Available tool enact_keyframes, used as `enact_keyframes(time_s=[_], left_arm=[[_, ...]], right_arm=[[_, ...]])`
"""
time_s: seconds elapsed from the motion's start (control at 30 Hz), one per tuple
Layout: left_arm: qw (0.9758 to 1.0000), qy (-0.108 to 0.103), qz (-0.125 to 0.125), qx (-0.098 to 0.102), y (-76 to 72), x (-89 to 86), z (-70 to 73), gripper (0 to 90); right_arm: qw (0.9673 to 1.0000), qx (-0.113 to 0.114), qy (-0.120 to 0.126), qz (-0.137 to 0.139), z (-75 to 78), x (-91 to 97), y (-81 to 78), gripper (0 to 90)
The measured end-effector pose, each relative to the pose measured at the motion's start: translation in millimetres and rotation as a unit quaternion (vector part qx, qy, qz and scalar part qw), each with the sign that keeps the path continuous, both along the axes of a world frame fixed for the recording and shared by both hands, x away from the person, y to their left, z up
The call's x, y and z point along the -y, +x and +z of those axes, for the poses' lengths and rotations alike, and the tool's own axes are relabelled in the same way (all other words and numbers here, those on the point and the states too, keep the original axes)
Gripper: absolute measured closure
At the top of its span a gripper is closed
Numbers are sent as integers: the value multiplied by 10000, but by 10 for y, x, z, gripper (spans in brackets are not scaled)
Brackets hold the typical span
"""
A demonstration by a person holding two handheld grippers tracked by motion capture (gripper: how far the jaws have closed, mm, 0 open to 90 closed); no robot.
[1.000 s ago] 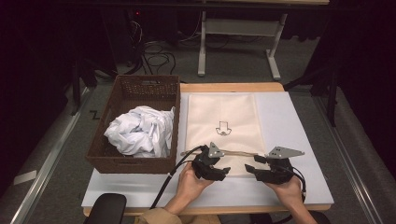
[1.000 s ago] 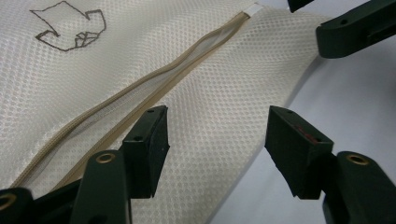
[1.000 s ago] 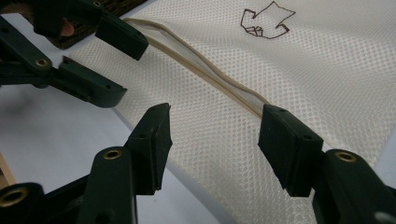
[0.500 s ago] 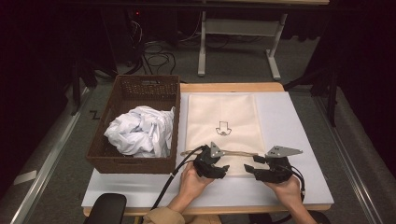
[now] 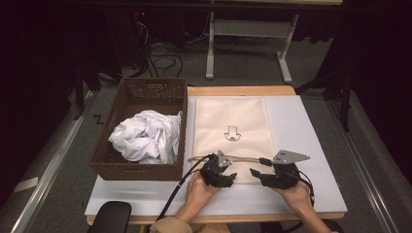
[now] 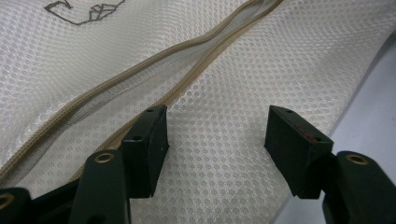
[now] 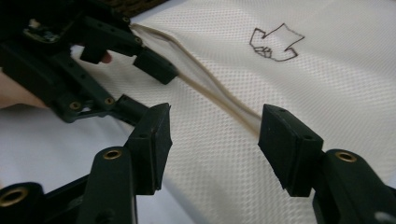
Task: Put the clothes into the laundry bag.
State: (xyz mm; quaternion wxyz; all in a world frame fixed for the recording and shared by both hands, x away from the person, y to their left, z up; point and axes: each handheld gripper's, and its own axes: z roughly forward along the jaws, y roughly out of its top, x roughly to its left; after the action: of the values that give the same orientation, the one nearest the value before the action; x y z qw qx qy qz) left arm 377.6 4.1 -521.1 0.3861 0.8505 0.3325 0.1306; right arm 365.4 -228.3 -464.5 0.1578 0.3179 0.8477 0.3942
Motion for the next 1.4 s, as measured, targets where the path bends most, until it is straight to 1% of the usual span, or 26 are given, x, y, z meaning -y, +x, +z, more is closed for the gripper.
enact_keyframes(time_s=[0.03,0.07,0.1,0.13,0.17,0.2,0.27,0.3,0.37,0.4,0.43,0.47,0.57,0.67,0.7,0.87,0.93,1.03,1.07,1.1,1.13,1.2,1.27,1.33,1.37,1.4], left_arm=[[10000,15,8,-6,0,3,2,395],[10000,37,6,-9,1,7,5,395],[10000,57,3,-17,3,11,8,395],[10000,57,3,-17,3,11,8,394],[10000,57,-7,-11,3,9,6,394],[10000,44,-5,-10,1,7,3,394],[10000,49,13,-12,0,11,4,394],[10000,65,11,-22,2,11,7,394],[10000,78,10,-29,3,14,9,394],[10000,74,7,-29,2,14,8,394],[10000,82,8,-30,1,14,8,394],[10000,75,12,-23,1,13,7,394],[10000,53,16,-10,-3,12,2,394],[10000,40,18,-4,-3,9,0,394],[10000,40,19,-2,-4,10,-1,394],[10000,27,43,15,-13,9,-7,394],[10000,21,44,16,-13,8,-8,394],[10000,14,63,23,-18,10,-9,394],[10000,12,74,33,-21,10,-11,394],[10000,-5,78,40,-24,8,-14,394],[9999,-13,87,50,-27,6,-18,394],[9999,-32,92,62,-31,2,-22,394],[9999,-44,93,59,-30,3,-23,394],[9999,-29,95,53,-28,6,-20,394],[9999,-30,97,50,-29,6,-20,395],[9999,-28,104,54,-30,7,-20,395]], right_arm=[[9999,21,-157,-6,19,-30,38,459],[9991,-133,-394,-85,36,-91,133,461],[9988,-250,-410,-99,25,-124,192,461],[9988,-250,-410,-99,25,-124,192,461],[9984,-331,-442,-112,7,-164,242,461],[9979,-331,-551,-96,-21,-207,290,461],[9952,-386,-896,-98,-105,-346,420,450],[9952,-386,-896,-98,-105,-346,420,450],[9940,-411,-1003,-137,-134,-427,491,447],[9937,-386,-1046,-97,-141,-461,526,443],[9942,-355,-1011,-96,-155,-503,549,440],[9935,-342,-1081,-59,-188,-585,590,429],[9932,-354,-1109,-62,-235,-653,624,420],[9939,-431,-1010,-77,-300,-724,667,398],[9939,-501,-979,-120,-347,-771,694,389],[9939,-574,-913,-221,-390,-794,720,372],[9936,-507,-991,-168,-389,-791,730,367],[9928,-488,-1075,-206,-381,-780,739,362],[9922,-495,-1118,-239,-375,-760,748,366],[9915,-434,-1192,-301,-374,-730,760,375],[9897,-451,-1305,-376,-376,-702,767,373],[9911,-534,-1106,-518,-392,-612,799,380],[9909,-599,-1042,-599,-393,-530,833,416],[9913,-648,-989,-581,-395,-522,839,435],[9919,-607,-987,-513,-392,-528,830,528],[9919,-607,-987,-513,-392,-528,830,528]])
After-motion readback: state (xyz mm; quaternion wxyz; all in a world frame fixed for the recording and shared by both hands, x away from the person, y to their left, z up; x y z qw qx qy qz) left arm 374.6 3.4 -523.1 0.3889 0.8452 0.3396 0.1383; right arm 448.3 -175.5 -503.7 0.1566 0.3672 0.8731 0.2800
